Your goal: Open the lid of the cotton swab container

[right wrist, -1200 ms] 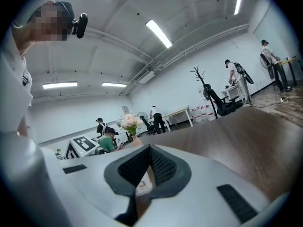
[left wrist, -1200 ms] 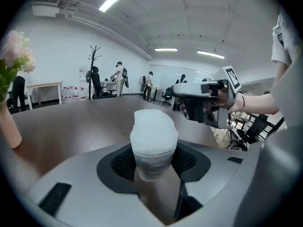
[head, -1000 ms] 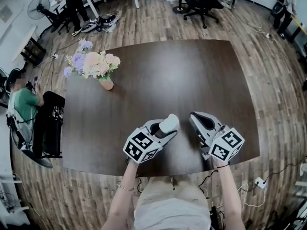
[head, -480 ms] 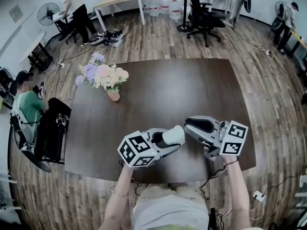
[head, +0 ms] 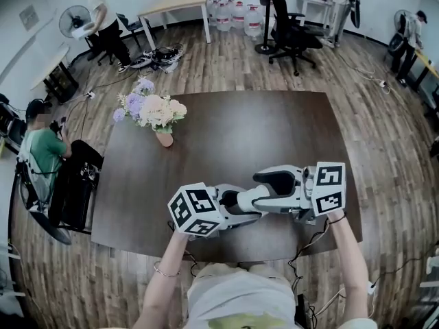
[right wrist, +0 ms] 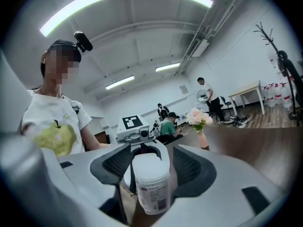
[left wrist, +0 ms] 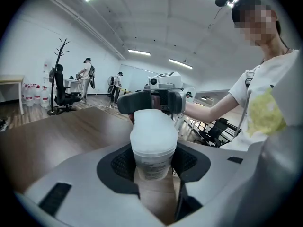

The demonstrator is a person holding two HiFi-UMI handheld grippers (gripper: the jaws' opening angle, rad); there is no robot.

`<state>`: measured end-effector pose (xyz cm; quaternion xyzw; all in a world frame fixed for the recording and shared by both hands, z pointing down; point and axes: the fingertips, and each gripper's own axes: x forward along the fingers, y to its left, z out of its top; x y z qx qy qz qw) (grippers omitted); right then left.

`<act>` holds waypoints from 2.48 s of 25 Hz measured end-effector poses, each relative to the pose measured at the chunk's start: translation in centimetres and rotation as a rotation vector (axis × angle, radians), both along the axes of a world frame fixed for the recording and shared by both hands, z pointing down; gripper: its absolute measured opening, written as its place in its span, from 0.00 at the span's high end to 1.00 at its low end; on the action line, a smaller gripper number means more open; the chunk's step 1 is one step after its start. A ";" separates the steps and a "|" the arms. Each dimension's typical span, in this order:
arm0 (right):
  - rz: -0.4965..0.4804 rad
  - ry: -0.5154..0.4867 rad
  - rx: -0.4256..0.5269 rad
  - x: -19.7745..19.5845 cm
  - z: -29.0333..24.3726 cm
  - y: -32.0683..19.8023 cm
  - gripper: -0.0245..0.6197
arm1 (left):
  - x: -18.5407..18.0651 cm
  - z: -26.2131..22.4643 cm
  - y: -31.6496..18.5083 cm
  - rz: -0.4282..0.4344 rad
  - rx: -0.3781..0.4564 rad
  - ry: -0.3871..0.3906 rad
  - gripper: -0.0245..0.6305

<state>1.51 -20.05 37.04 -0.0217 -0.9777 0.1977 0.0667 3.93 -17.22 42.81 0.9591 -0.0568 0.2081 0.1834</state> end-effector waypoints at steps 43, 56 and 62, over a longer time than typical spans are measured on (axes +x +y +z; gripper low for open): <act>-0.237 0.067 -0.902 -0.9 2.3 -1.1 0.61 | 1.0 1.2 1.0 0.041 0.279 -0.081 0.64; -0.237 0.033 -0.951 -0.9 2.7 -1.4 0.61 | 1.1 1.9 0.9 0.026 0.251 -0.067 0.64; -0.163 -0.012 -0.815 -0.8 1.7 -1.7 0.60 | 0.4 1.9 0.2 -0.033 0.227 -0.039 0.64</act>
